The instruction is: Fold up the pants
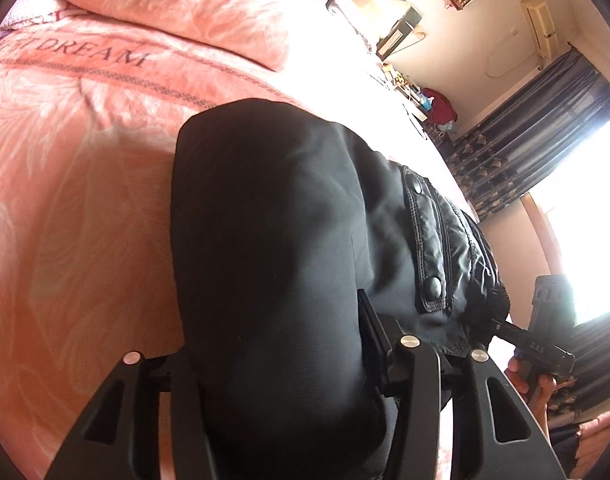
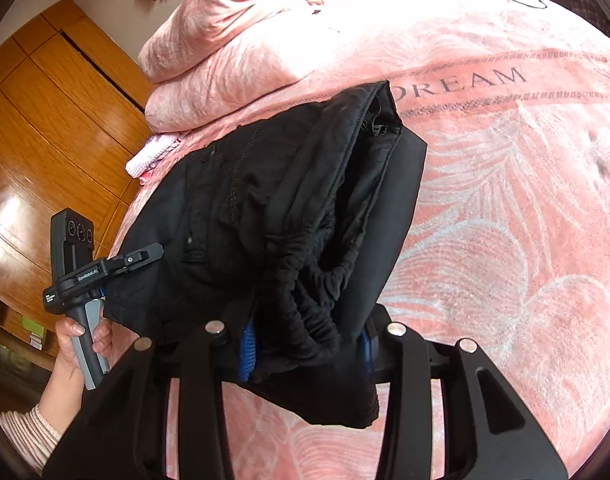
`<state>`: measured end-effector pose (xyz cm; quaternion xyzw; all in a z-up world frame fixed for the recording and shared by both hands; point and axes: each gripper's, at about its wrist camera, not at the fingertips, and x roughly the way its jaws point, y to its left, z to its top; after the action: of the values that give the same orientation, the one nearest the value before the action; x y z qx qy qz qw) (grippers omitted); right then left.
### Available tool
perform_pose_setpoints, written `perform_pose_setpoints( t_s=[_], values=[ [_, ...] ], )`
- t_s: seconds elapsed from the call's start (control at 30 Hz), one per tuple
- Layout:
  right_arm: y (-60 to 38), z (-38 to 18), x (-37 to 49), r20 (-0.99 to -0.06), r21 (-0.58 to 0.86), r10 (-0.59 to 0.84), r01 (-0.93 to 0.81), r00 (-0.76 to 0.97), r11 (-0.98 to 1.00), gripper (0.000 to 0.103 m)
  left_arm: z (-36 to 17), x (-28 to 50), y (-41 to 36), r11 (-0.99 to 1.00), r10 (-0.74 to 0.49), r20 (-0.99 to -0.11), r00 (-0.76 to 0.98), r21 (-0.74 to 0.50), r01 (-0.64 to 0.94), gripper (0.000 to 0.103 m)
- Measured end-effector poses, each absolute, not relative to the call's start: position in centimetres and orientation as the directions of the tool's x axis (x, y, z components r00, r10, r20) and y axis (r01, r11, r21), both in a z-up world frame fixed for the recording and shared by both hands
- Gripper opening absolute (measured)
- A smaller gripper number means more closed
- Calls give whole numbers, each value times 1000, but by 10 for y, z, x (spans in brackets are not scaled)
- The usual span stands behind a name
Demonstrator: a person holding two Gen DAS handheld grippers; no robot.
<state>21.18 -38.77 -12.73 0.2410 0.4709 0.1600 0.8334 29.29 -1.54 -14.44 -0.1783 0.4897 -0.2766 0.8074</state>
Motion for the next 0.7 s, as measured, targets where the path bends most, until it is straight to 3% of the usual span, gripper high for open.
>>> perform_pose_setpoints(
  t_s=[0.07,0.13,0.17,0.23,0.4,0.57,0.6,0.7],
  values=[
    [-390,-137,207,-694,580,512,-28,506,814,49,-147,290,-16,796,-605,-702,375,-540,274,64],
    [-390,-143,203,-710,562,484,-2,512,827,67,-154,290,-16,825,-565,-730,385,-499,265,82],
    [-389,-143,201,-718,550,469,5,514,835,72,-155,287,-15,839,-544,-742,391,-480,255,91],
    [-389,-139,192,-728,519,434,14,531,854,75,-154,284,-11,860,-510,-759,405,-454,233,98],
    [-387,-112,165,-773,389,277,82,571,917,80,-136,259,10,908,-417,-791,448,-389,158,99],
    [-360,-71,127,-806,155,42,142,590,978,87,-100,211,15,982,-189,-830,525,-161,99,99],
    [-353,-62,118,-805,131,16,151,593,980,91,-93,201,12,986,-165,-835,525,-129,106,99],
    [-338,-40,95,-790,130,1,167,613,977,91,-72,171,5,992,-110,-832,544,-59,111,99]
  ],
)
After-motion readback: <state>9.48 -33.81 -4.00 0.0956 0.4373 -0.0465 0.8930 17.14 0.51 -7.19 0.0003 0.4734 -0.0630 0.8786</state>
